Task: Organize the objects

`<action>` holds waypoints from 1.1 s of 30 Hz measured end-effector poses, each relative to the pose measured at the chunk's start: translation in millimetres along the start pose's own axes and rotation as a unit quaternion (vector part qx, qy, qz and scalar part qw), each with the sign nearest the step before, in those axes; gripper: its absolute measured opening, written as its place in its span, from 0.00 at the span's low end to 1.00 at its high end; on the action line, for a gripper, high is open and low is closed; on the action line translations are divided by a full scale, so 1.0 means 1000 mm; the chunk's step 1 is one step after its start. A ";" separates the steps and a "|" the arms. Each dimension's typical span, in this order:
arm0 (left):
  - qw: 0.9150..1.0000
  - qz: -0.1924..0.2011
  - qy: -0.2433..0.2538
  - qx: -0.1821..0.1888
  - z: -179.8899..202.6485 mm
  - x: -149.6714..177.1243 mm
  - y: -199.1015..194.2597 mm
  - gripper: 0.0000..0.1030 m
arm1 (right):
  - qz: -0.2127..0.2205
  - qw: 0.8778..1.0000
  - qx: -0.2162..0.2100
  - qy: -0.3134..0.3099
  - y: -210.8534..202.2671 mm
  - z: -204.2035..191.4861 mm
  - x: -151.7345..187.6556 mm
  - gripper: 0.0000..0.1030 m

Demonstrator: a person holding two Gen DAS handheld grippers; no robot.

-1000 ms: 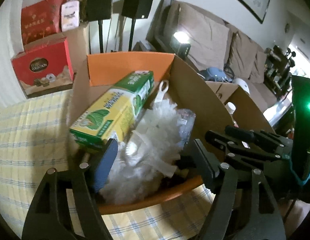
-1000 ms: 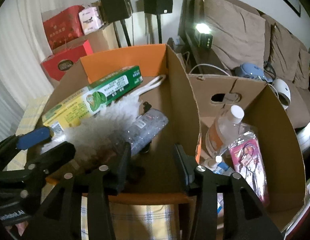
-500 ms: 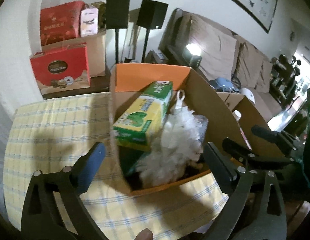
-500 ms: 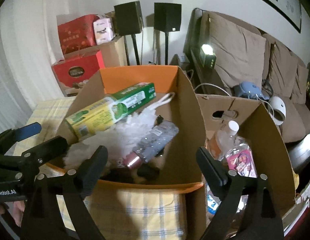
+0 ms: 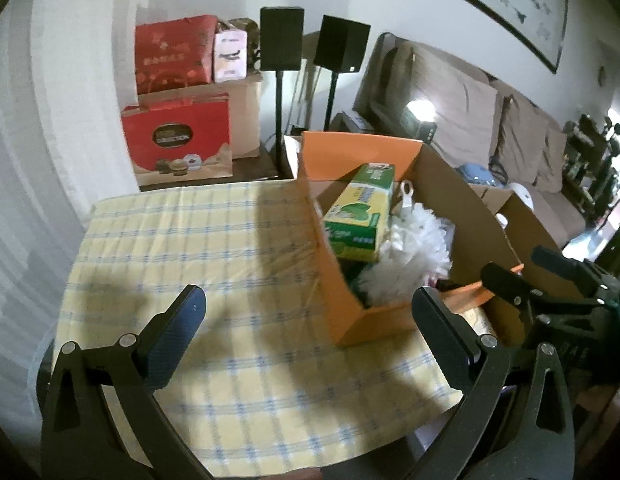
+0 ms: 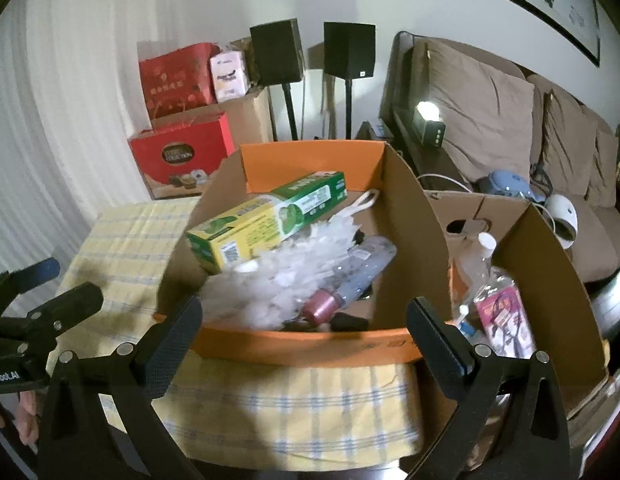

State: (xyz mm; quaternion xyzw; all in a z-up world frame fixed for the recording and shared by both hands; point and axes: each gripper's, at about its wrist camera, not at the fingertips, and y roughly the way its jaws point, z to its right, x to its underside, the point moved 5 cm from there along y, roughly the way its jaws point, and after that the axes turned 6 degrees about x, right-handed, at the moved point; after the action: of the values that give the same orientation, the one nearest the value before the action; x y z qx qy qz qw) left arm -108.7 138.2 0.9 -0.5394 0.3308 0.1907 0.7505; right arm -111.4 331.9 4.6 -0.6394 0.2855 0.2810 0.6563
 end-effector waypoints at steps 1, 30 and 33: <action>1.000 0.002 -0.002 -0.004 -0.003 0.002 -0.004 1.00 | 0.002 1.000 -0.002 0.001 -0.002 -0.002 0.001 1.00; 0.996 0.039 -0.028 -0.071 -0.059 0.064 -0.100 1.00 | 0.041 0.999 -0.015 0.006 -0.077 -0.060 0.054 1.00; 0.996 0.036 -0.033 -0.070 -0.061 0.069 -0.102 1.00 | 0.045 0.999 -0.005 0.003 -0.080 -0.061 0.058 1.00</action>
State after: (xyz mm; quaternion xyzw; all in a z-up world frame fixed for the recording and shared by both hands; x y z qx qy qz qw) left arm -11.9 41.0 10.7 -0.5716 0.3109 0.2582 0.7141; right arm -13.8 269.7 15.2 -0.6301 0.3143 0.3096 0.6391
